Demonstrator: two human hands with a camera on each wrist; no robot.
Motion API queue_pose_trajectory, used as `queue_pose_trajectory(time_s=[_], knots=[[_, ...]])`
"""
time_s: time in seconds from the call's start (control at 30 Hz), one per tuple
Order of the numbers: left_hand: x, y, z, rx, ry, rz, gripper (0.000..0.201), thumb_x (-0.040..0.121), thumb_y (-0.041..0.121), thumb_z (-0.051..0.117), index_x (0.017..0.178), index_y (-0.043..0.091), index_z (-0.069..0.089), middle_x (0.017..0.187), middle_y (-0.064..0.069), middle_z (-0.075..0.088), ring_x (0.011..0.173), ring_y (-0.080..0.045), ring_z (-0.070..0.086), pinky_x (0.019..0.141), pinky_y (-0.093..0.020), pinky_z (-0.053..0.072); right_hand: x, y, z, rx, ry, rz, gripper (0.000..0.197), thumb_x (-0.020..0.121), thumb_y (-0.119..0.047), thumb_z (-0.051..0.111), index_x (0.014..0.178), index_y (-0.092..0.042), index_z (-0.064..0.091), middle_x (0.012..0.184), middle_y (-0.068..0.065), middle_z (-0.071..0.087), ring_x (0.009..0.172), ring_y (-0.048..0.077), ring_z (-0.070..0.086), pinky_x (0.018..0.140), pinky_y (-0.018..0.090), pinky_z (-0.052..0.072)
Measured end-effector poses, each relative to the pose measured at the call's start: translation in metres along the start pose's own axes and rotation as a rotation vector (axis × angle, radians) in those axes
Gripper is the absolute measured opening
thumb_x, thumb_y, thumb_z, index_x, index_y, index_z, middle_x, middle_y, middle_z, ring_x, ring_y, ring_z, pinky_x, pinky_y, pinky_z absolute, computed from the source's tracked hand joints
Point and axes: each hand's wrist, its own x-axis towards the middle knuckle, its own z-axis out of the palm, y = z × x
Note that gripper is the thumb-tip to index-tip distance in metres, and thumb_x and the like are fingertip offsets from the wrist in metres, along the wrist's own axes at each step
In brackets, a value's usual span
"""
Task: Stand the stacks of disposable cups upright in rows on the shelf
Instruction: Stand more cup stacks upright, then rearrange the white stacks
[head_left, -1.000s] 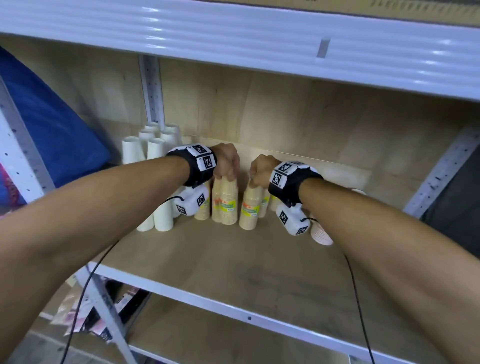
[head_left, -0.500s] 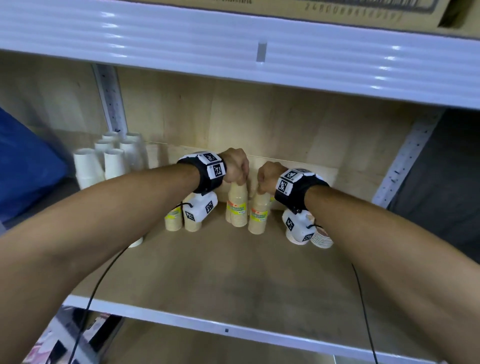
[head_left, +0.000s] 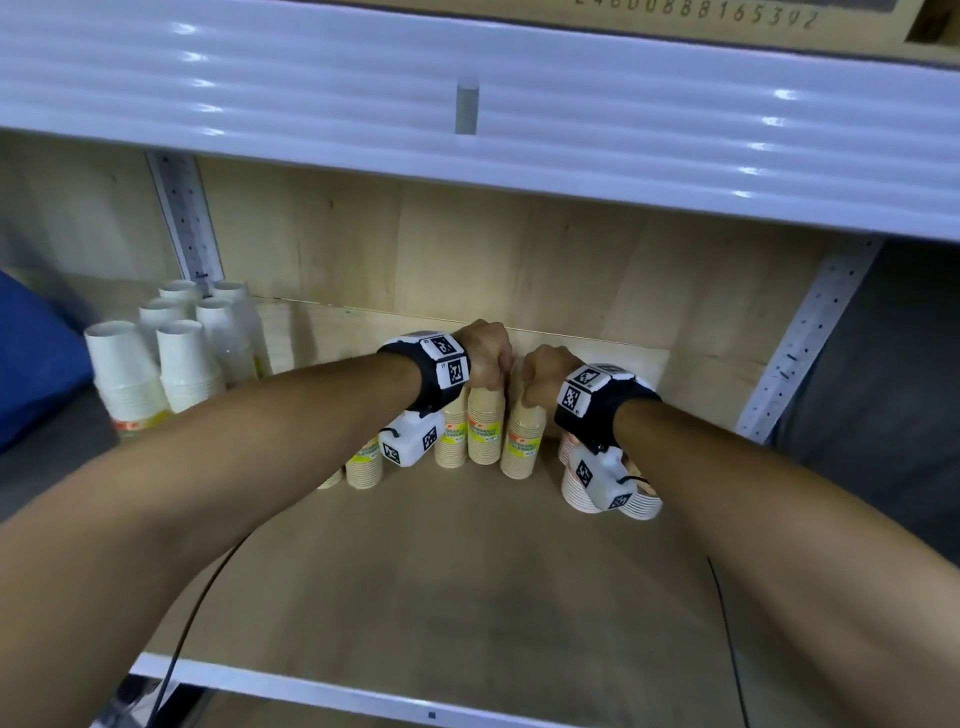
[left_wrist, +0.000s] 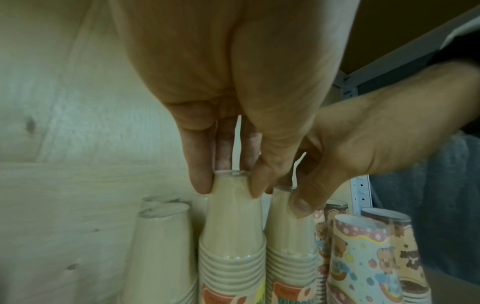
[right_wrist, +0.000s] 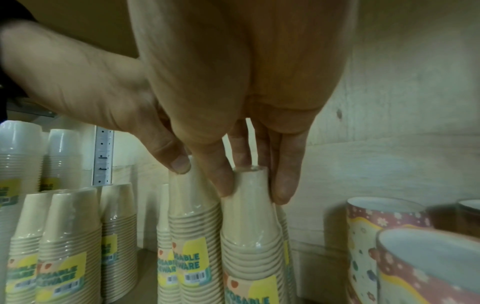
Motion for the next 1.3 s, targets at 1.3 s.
queue_pose_trajectory(time_s=[1.3], knots=[[-0.017,-0.045,-0.055,0.064,0.098,-0.106,0.042,0.085,0.018,0.073,0.125,0.011,0.061,0.127,-0.007,0.053,0.111,-0.026,0.056,0.086,-0.027,0.048,0.023,-0.037,-0.03,0.004,0.049,-0.116,0.037,0.082,-0.024,0.07,0.115,-0.01,0.061,0.117,0.007,0.059,0.104,0.026,0.061,0.084,0.03,0.05]])
